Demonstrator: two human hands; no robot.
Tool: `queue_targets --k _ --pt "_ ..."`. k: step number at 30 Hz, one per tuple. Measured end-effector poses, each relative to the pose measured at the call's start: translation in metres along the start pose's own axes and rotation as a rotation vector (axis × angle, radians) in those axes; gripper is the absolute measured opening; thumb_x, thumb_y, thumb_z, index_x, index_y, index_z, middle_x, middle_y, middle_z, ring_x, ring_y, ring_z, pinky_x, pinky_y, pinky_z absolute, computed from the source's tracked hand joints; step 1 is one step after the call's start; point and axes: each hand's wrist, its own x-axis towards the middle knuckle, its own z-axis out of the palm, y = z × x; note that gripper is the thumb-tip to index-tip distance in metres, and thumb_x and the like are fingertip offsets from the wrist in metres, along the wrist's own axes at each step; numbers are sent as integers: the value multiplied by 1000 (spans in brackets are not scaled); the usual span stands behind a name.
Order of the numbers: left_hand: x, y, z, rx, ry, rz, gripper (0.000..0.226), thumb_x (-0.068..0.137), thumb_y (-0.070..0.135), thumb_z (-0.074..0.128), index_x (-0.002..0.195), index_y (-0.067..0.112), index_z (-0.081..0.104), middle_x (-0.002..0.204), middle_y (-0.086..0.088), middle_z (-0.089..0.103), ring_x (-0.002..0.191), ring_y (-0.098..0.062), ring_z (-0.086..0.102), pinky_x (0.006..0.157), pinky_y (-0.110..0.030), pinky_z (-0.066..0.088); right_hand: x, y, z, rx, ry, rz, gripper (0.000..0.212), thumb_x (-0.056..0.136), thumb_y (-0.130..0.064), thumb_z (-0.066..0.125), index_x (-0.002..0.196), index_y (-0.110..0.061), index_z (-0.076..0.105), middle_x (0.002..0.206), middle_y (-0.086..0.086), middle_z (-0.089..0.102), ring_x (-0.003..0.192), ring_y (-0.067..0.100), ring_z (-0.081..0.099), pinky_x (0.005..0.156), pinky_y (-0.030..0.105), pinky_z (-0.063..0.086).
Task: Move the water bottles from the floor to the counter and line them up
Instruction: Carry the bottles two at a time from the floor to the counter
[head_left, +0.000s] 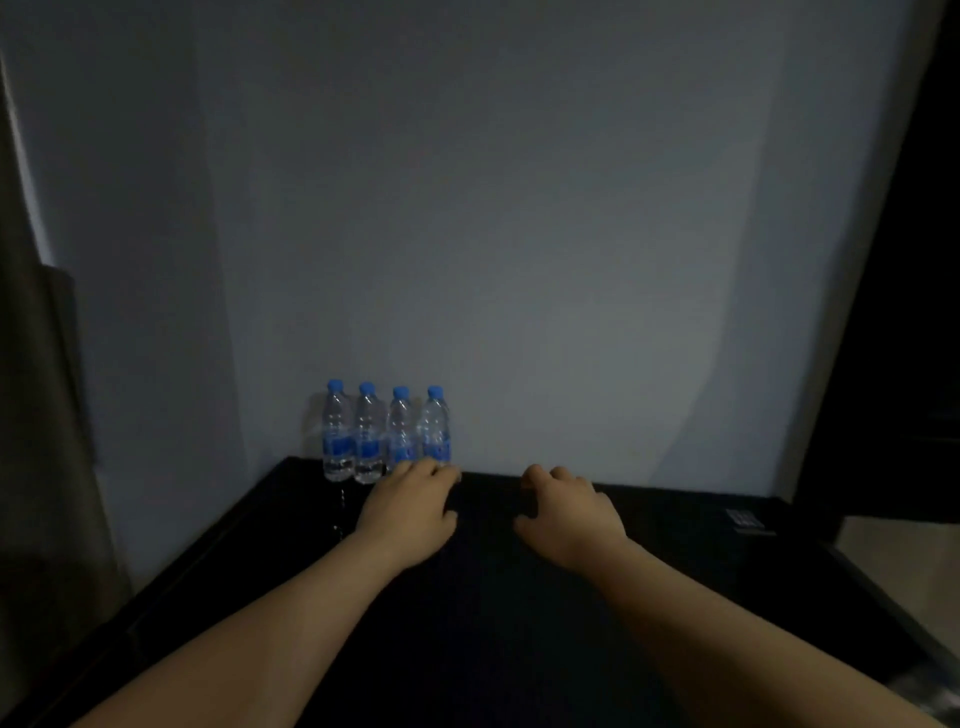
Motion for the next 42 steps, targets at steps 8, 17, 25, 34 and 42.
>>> queue_targets --k 8,17,25,34,42 --pt "-47 114 13 69 -75 225 59 94 27 49 147 25 23 145 1 36 129 -19 38 104 -32 40 -126 76 -9 -8 23 261 54 90 -34 55 139 -23 35 138 7 43 127 28 42 103 42 39" --pt "-113 341 55 -12 -179 576 53 93 28 48 143 24 31 141 -1 41 126 -23 41 101 -35 41 -307 223 -40 -44 61 550 49 89 -34 53 134 -21 38 136 9 44 127 32 42 102 42 37" --pt "-209 560 99 -74 -249 786 41 92 26 47 132 22 41 132 -2 48 119 -26 46 98 -37 41 -495 357 -51 -24 27 840 44 87 -30 50 129 -20 41 132 6 46 121 29 43 95 38 38" --pt "-269 724 138 -72 -333 1025 47 91 24 45 138 24 38 136 -1 45 125 -25 42 100 -36 36 -634 461 -62 19 43 1109 42 90 -31 47 129 -19 41 133 6 46 121 27 44 96 37 40" --pt "-277 846 185 -128 -378 1200 44 90 23 46 133 22 42 135 0 43 125 -25 39 100 -37 36 -693 557 -73 27 51 1275 46 91 -31 46 136 -22 38 138 4 44 126 26 43 101 35 37"
